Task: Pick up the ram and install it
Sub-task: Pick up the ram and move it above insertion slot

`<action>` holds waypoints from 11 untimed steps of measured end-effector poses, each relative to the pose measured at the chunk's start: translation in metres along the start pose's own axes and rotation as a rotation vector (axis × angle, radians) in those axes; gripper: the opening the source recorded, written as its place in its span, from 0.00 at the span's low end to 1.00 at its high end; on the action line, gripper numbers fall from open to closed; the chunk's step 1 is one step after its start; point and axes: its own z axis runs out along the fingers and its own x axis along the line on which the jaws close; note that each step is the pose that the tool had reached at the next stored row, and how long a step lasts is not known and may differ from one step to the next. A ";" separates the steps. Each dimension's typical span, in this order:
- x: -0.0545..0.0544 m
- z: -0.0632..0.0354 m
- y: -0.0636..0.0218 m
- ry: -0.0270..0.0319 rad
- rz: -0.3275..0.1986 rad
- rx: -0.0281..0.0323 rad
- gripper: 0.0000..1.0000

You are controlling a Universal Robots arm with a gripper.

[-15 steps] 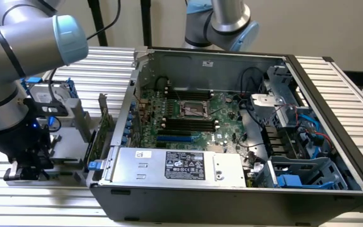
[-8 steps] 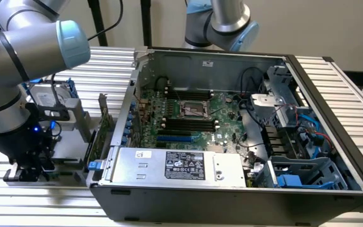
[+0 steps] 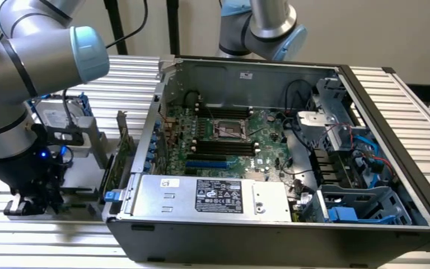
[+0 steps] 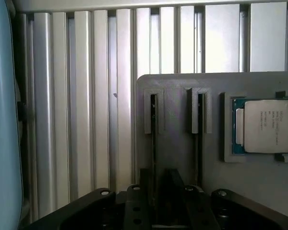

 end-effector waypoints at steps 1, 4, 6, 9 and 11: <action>0.000 -0.0001 -0.0008 0.0021 0.000 -0.0027 0.34; 0.000 -0.0002 -0.0038 0.0054 -0.001 -0.0107 0.27; 0.000 -0.0002 -0.0052 0.0060 -0.001 -0.0138 0.27; 0.000 -0.0002 -0.0053 0.0061 -0.001 -0.0143 0.27; 0.000 -0.0003 -0.0054 0.0061 -0.001 -0.0143 0.25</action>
